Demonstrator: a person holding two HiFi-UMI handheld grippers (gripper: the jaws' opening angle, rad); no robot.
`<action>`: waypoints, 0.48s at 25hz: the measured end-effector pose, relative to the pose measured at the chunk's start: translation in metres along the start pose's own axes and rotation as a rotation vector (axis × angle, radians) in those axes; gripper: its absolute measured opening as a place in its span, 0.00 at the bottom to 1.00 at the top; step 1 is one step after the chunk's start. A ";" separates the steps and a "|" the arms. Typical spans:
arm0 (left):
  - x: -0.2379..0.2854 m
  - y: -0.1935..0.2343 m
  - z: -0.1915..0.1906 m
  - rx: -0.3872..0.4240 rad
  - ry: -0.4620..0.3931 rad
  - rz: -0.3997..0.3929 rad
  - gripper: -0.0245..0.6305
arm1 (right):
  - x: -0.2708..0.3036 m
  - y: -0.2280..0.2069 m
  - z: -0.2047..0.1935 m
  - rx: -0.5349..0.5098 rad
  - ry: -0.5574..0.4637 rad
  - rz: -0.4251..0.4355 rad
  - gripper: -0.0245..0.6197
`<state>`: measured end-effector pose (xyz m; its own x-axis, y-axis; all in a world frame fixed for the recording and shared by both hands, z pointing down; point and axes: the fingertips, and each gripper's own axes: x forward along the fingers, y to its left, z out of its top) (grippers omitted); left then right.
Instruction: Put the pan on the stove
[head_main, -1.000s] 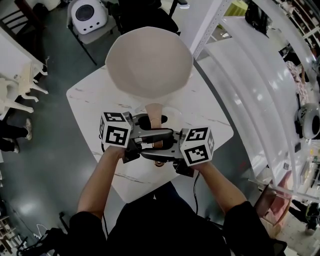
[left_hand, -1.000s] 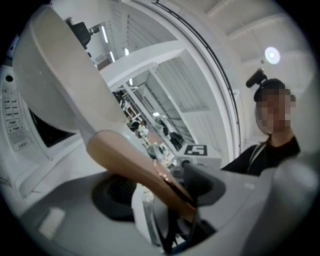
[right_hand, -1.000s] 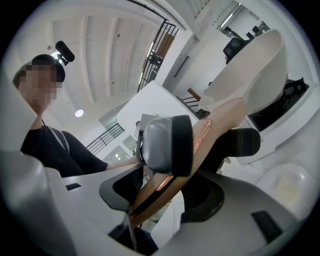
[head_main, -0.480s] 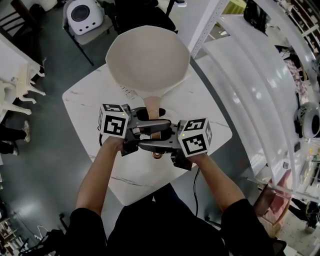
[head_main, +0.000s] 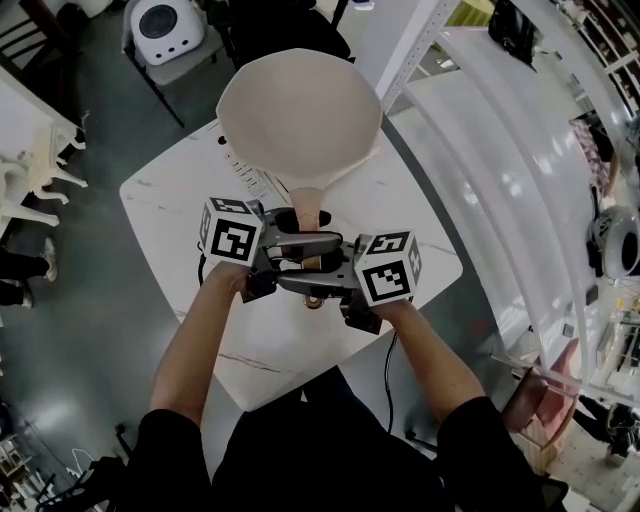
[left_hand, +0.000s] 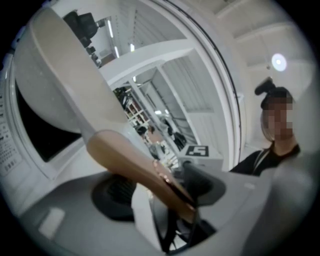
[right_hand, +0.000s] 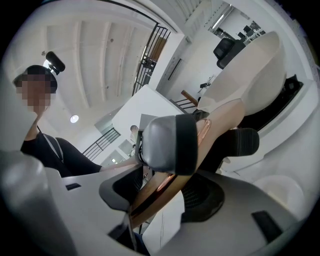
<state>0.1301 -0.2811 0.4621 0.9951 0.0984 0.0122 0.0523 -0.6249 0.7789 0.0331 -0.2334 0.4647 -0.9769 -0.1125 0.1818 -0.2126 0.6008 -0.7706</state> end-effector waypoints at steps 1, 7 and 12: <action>0.000 0.000 0.000 -0.001 -0.001 0.001 0.48 | 0.000 -0.001 0.000 0.001 -0.005 -0.001 0.36; 0.006 0.008 0.010 -0.014 -0.012 -0.001 0.48 | -0.005 -0.010 0.010 0.023 -0.044 -0.006 0.36; 0.005 0.011 0.011 -0.021 -0.016 -0.003 0.48 | -0.005 -0.013 0.012 0.032 -0.078 -0.018 0.36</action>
<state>0.1364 -0.2956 0.4639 0.9962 0.0876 0.0004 0.0532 -0.6083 0.7919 0.0401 -0.2502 0.4668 -0.9714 -0.1853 0.1485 -0.2296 0.5725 -0.7871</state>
